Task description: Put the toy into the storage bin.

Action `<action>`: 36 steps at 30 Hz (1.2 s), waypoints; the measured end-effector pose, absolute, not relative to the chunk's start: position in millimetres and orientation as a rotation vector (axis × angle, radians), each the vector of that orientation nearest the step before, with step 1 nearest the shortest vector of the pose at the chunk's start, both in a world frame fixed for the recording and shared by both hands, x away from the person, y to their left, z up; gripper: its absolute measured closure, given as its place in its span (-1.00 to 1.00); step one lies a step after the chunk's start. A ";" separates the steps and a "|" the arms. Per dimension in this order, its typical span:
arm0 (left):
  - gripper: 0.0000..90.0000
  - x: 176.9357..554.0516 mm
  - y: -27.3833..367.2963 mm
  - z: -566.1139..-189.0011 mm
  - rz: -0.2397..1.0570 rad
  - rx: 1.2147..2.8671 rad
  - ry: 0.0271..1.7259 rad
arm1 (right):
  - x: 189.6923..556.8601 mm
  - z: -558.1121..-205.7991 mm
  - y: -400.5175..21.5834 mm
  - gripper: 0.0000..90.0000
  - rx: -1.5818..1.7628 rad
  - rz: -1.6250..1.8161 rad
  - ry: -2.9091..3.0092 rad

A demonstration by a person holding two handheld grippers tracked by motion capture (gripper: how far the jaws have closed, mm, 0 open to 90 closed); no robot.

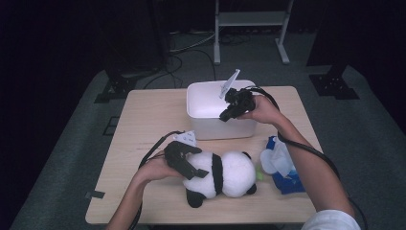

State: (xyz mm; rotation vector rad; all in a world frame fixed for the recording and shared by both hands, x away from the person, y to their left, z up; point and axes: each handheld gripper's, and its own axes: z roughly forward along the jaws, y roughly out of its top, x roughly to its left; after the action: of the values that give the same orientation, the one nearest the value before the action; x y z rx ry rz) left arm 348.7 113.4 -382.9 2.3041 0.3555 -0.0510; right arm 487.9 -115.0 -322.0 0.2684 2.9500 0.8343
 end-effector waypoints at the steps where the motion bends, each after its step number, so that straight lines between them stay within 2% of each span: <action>1: -0.79 348.5 113.5 -382.9 -0.051 2.305 0.356 | 486.5 -321.8 -114.7 0.82 0.265 0.831 2.952; 18: -0.79 345.7 114.0 -382.1 -0.045 2.314 0.355 | 457.9 -324.5 -108.2 0.91 0.184 0.826 2.977; 36: -0.79 344.5 115.1 -380.4 -0.041 2.312 0.353 | 437.9 -326.2 -105.1 0.91 0.126 0.809 3.009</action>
State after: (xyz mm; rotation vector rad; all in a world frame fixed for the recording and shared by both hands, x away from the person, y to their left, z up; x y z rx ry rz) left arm 344.5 115.1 -380.4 2.3121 0.3534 -0.0406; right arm 437.9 -105.1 -326.2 0.1257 3.0093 0.8090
